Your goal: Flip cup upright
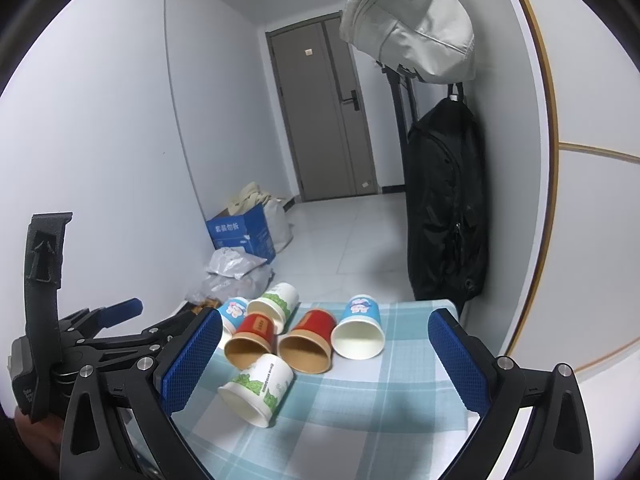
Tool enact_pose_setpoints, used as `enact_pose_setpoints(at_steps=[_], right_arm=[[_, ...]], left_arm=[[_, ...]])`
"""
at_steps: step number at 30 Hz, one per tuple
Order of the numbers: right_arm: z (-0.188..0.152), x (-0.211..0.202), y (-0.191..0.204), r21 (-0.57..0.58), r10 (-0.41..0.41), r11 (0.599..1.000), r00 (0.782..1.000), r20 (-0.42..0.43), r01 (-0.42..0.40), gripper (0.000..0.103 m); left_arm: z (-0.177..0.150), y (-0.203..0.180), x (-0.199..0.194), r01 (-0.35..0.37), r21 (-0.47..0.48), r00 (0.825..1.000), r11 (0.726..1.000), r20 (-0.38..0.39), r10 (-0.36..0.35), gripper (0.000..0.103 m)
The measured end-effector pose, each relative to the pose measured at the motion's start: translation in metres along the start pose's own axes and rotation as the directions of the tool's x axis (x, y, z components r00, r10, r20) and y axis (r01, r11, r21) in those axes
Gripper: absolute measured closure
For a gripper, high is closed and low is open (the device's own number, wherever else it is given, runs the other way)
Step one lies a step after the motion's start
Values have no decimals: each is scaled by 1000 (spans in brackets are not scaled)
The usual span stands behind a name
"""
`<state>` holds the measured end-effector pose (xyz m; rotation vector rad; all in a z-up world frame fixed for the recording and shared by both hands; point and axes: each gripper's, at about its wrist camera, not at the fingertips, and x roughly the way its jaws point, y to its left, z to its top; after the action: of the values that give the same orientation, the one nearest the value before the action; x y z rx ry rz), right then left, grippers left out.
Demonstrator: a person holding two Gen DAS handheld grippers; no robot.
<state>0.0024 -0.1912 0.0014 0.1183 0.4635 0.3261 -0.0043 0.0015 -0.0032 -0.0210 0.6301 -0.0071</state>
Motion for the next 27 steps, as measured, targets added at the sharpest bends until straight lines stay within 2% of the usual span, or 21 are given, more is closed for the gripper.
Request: enact_pose_setpoints(at_steps=[12, 19, 27], right_arm=[[-3, -2, 2, -18, -3, 1000, 1000, 11, 4, 0], [-7, 6, -8, 1, -9, 1000, 1000, -18, 9, 0], [-6, 12, -12, 9, -11, 1000, 999, -34, 11, 0]], left_arm=[[1, -1, 3, 17, -2, 1000, 1000, -11, -17, 14], [1, 0, 7, 42, -18, 998, 999, -35, -42, 14], [-5, 3, 26, 54, -41, 992, 998, -111, -58, 14]])
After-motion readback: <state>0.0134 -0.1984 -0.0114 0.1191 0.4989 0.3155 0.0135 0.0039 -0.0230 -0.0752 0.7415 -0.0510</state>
